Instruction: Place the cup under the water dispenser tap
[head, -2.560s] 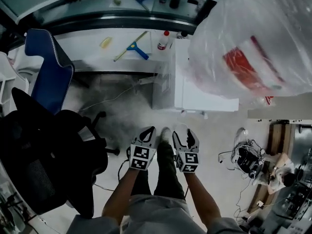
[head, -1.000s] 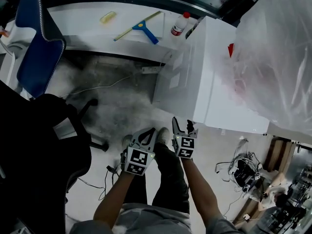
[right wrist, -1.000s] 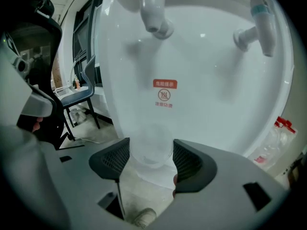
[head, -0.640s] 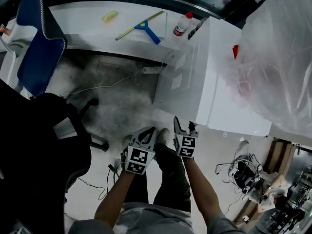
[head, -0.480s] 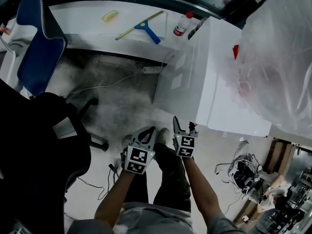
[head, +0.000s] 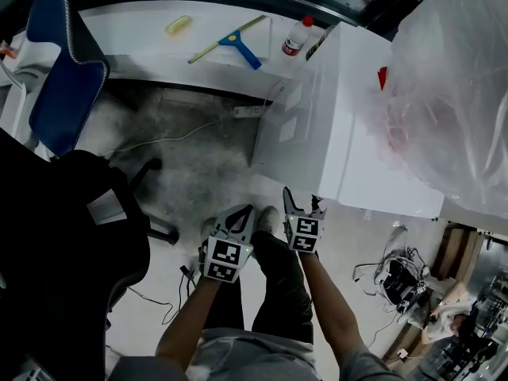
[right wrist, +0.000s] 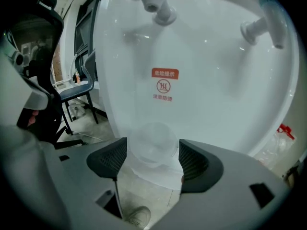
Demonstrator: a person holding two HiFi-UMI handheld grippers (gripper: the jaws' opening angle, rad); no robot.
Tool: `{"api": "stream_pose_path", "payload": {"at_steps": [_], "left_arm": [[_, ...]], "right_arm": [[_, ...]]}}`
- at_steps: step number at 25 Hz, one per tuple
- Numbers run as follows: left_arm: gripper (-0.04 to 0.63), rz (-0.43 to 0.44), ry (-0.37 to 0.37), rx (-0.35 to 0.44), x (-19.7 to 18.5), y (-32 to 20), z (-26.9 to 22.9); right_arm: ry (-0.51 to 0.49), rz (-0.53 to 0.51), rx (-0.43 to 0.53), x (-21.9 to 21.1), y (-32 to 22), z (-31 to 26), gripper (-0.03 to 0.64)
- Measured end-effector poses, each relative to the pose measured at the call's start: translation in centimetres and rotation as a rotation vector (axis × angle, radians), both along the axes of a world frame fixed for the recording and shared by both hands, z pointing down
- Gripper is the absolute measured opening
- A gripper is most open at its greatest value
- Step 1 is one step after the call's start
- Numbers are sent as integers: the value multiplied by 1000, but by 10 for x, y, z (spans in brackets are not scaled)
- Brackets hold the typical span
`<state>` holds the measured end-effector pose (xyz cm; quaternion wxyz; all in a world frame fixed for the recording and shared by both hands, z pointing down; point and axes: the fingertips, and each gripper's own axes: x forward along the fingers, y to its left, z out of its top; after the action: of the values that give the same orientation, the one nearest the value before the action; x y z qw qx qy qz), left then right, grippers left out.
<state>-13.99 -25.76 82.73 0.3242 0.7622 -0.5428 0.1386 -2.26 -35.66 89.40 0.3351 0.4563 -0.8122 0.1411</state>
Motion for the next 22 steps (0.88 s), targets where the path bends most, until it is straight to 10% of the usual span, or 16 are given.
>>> {"api": "stream_pose_path", "payload": {"at_steps": [16,22], "left_arm": [[9,15,-1,-2,-1,15,-68],[9,27,-18,17,-2,17,-100]], "right_arm": [[-38,21,-110,8,42,-54,315],[-84,17,-79,3,60,-96,218]]}}
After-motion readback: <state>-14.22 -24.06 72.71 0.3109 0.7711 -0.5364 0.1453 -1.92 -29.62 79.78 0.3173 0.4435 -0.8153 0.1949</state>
